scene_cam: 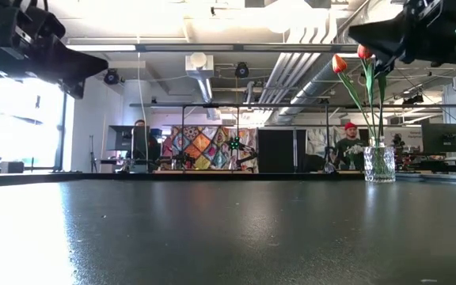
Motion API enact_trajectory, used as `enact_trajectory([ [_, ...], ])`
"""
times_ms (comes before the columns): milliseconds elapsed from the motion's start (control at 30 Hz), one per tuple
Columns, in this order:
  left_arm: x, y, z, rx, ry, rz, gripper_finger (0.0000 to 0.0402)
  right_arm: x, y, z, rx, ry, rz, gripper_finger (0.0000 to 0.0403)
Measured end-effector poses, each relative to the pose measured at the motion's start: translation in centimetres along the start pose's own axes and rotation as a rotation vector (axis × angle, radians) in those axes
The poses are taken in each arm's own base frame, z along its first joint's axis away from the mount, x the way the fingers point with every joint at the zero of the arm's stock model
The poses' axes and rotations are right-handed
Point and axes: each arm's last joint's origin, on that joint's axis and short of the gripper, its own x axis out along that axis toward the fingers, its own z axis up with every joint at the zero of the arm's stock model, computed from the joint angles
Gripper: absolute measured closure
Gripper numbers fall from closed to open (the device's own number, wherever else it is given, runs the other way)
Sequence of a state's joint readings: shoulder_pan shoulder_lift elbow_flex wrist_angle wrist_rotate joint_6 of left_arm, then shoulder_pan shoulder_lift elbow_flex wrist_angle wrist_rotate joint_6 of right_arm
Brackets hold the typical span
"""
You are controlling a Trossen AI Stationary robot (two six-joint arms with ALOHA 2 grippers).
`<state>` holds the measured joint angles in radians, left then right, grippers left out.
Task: Sort flowers into vase by color
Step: Return to Home Position
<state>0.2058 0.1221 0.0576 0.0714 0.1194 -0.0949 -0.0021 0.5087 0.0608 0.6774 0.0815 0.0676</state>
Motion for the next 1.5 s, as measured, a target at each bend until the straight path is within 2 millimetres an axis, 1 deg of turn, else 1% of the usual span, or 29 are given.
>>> enact_trajectory([
  [200, -0.4, 0.3, -0.4, 0.007, 0.022, 0.124, 0.0401, -0.5, 0.1, -1.0, 0.008, 0.007, -0.004, 0.0403],
  [400, -0.5, 0.2, -0.2, -0.005, -0.001, 0.105, 0.0401, -0.8, 0.2, -1.2, -0.012, 0.029, 0.009, 0.0403],
  [533, -0.4, 0.1, -0.6, -0.01, -0.002, 0.104, 0.0401, -1.2, 0.2, -1.2, -0.017, 0.046, 0.022, 0.0403],
  [667, -0.5, 0.1, -0.4, 0.018, -0.023, 0.145, 0.0401, -1.8, 0.2, -0.9, -0.012, 0.039, 0.034, 0.0403],
  [800, -0.8, 0.1, -0.1, 0.027, -0.057, 0.145, 0.0401, -2.6, 0.0, -0.8, -0.019, 0.042, 0.029, 0.0403],
  [1033, -0.8, 0.1, -0.4, 0.039, -0.028, 0.145, 0.0401, -3.8, -0.2, -0.5, -0.037, 0.011, 0.002, 0.0403],
  [1233, -0.8, 0.2, -0.4, 0.063, -0.024, 0.163, 0.0401, -3.8, -0.2, -1.0, -0.045, 0.068, -0.006, 0.0403],
  [1367, -0.9, 0.4, 0.2, 0.096, -0.088, 0.207, 0.0401, -3.8, -0.3, -1.4, -0.007, 0.087, 0.005, 0.0403],
  [1433, -0.9, 0.5, 0.1, 0.094, -0.079, 0.216, 0.0401, -3.8, -0.3, -1.3, -0.001, 0.084, 0.017, 0.0403],
  [1500, -0.8, 0.4, -0.3, 0.069, -0.069, 0.189, 0.0401, -3.8, -0.3, -1.4, -0.001, 0.086, 0.023, 0.0403],
])
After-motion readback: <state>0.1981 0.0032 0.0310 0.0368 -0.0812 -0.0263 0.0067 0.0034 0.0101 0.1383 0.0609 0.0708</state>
